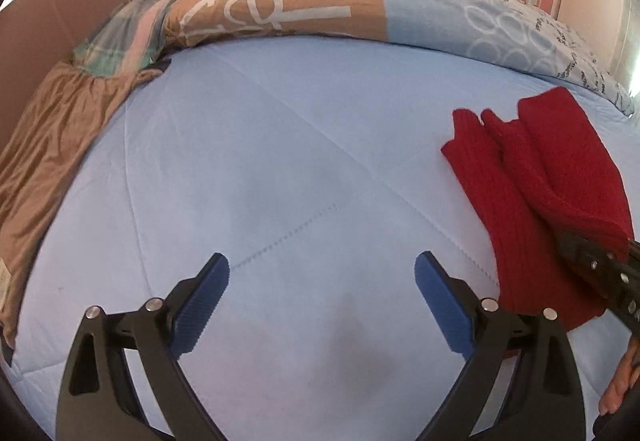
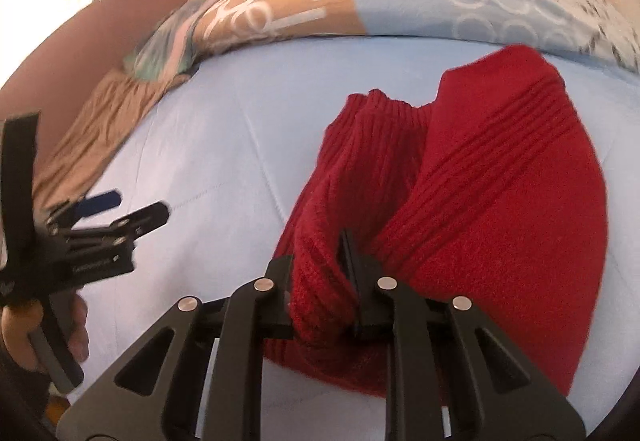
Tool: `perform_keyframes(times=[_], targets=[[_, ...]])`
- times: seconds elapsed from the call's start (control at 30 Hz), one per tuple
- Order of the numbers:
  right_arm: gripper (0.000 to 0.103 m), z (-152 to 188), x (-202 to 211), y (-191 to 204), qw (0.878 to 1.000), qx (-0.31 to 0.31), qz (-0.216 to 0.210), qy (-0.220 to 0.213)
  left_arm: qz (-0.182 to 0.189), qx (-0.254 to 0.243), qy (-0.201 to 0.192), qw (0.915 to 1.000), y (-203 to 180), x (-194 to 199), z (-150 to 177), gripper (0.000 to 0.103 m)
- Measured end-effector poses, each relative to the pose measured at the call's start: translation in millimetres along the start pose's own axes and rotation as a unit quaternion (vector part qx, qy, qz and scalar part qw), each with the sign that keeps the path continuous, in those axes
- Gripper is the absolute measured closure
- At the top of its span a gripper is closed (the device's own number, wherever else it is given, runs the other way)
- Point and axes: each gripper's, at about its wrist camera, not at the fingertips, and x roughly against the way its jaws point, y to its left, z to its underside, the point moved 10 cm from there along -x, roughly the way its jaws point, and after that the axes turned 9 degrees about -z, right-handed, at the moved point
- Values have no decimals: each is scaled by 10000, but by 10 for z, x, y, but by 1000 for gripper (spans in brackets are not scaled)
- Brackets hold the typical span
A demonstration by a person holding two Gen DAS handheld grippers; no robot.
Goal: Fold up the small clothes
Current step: 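Grasp the sweater side edge with the right tool and fold it over the body, then open the right tool to release the folded side and withdraw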
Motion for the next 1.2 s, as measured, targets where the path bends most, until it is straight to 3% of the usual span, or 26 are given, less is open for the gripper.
perform_keyframes(times=[0.1, 0.23, 0.3, 0.4, 0.43, 0.47, 0.57, 0.73, 0.9, 1.03, 1.07, 1.13, 1.2], targets=[[85, 153, 10, 155, 9975, 538, 186, 407, 60, 17, 29, 10000, -56, -21, 51, 9], [86, 512, -249, 1, 9927, 560, 329, 1012, 20, -44, -14, 10000, -118, -45, 5, 9], [82, 485, -199, -30, 9945, 470, 158, 927, 69, -4, -4, 10000, -127, -58, -58, 9], [57, 314, 12, -42, 9960, 367, -169, 796, 101, -44, -46, 9999, -153, -12, -130, 9], [36, 307, 100, -51, 9963, 320, -228, 762, 92, -85, -79, 9999, -172, 12, -170, 9], [24, 271, 197, -85, 9969, 258, -239, 706, 99, -118, -95, 9998, -199, 34, -206, 9], [23, 186, 586, -250, 9985, 112, -247, 475, 280, -121, -131, 9994, -340, 134, -325, 8], [21, 259, 981, -1071, 9956, -75, 841, 418, 1216, -34, -12, 9926, -978, 286, -464, 8], [25, 367, 1087, -1730, 9868, -538, 1489, 351, 1968, -316, 87, 9799, -1810, 397, -409, 8], [30, 424, 1159, -1961, 9825, -782, 1671, 266, 2057, -646, 266, 9761, -2216, 309, -244, 12], [31, 414, 1160, -1974, 9823, -805, 1672, 250, 2082, -716, 358, 9748, -2277, 273, -186, 24], [32, 396, 1193, -1992, 9817, -770, 1727, 235, 1937, -901, 518, 9755, -2344, 189, -94, 36], [32, 365, 1231, -1979, 9814, -695, 1781, 196, 1763, -923, 547, 9785, -2337, 154, -63, 36]])
